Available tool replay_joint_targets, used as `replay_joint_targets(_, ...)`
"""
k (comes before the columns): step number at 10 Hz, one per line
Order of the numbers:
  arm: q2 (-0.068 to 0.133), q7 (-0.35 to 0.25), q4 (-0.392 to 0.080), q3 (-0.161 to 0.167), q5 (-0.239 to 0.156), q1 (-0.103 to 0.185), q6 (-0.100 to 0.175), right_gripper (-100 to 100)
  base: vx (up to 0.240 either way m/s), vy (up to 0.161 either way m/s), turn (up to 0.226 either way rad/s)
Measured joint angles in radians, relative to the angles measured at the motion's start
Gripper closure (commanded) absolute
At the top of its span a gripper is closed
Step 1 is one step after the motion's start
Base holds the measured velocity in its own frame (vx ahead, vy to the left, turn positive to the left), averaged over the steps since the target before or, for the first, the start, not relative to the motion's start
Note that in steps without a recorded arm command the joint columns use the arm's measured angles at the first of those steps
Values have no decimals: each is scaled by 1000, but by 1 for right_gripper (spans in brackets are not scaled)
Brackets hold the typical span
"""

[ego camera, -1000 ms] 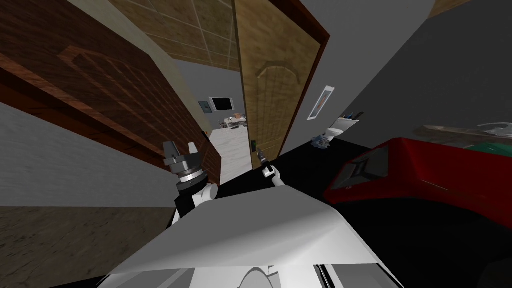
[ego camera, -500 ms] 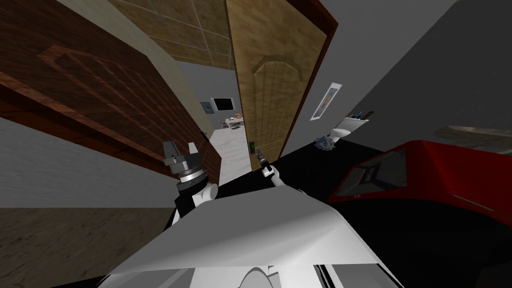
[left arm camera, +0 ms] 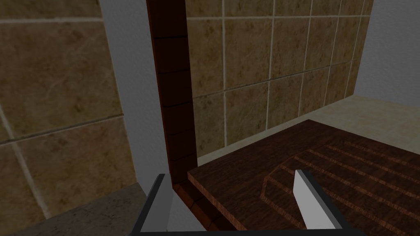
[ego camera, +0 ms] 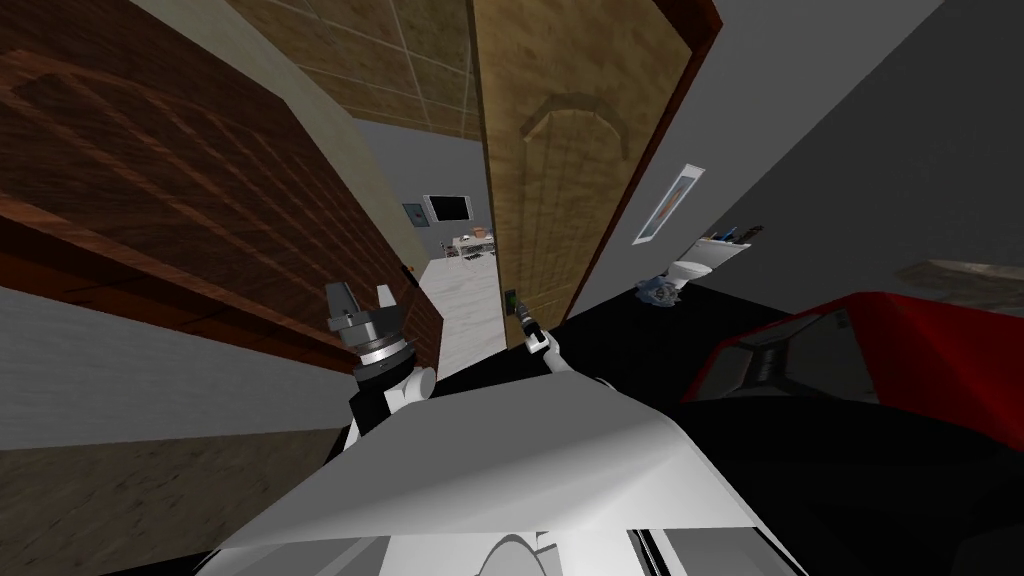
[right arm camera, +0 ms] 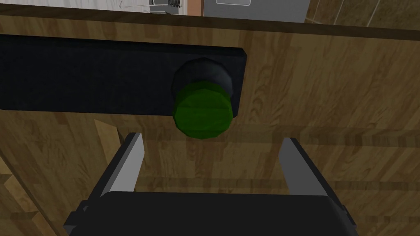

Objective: Push the door open

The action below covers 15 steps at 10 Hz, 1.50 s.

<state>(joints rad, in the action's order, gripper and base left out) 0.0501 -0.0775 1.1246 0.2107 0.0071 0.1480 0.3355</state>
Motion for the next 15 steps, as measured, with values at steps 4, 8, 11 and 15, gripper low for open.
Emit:
replay_joint_targets(4, -12, 2, -14, -8, -1, 6, 8, 100, 103, 3, 10)
replay_joint_targets(8, -11, 2, -12, -11, -2, 10, 8, 100, -6, 0, 3)
replay_joint_targets(11, -9, 1, -22, -14, -3, 12, 8, 100, 65, 36, -19)
replay_joint_targets(15, -1, 8, -28, -35, -6, 8, -2, 100, 178, 104, -41)
